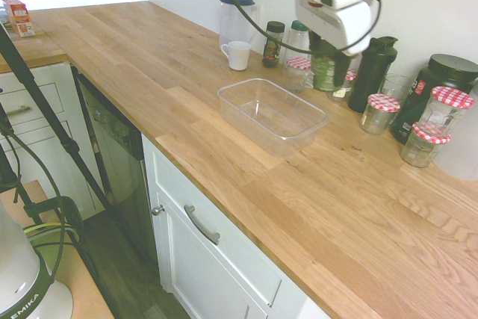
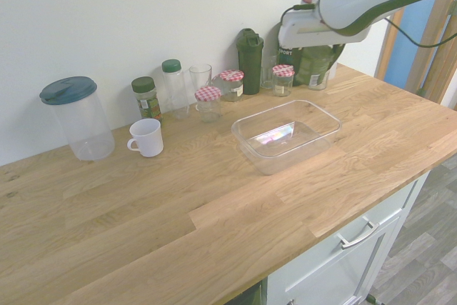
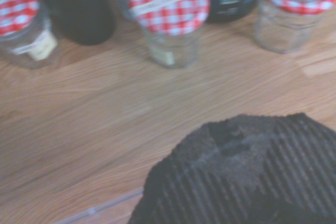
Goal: Put the cereal into the container
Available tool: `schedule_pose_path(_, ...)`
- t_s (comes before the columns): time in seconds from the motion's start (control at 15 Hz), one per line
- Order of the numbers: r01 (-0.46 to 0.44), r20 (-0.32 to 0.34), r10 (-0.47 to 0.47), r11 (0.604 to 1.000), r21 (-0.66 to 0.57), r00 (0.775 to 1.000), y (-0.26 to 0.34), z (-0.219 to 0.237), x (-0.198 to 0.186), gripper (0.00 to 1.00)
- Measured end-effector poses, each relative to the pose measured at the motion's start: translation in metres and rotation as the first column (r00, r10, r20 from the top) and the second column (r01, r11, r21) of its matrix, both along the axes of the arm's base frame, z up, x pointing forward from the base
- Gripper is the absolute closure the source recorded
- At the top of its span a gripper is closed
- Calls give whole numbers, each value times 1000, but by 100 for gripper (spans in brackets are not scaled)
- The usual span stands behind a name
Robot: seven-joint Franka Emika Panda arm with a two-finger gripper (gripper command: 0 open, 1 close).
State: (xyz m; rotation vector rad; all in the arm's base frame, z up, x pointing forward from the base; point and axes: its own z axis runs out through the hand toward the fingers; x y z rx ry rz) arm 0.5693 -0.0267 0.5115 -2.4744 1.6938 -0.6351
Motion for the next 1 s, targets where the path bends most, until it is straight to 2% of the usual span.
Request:
schedule_pose_path(0.27, -89, -70, 88, 996, -16, 994, 68, -49, 13, 100)
schedule_pose_path(0.67, -143, -139, 141, 990, -5, 980, 98, -121, 44, 100)
schedule_pose_path(1.0, -128, -155, 125, 992, -6, 980, 96, -145, 57, 100)
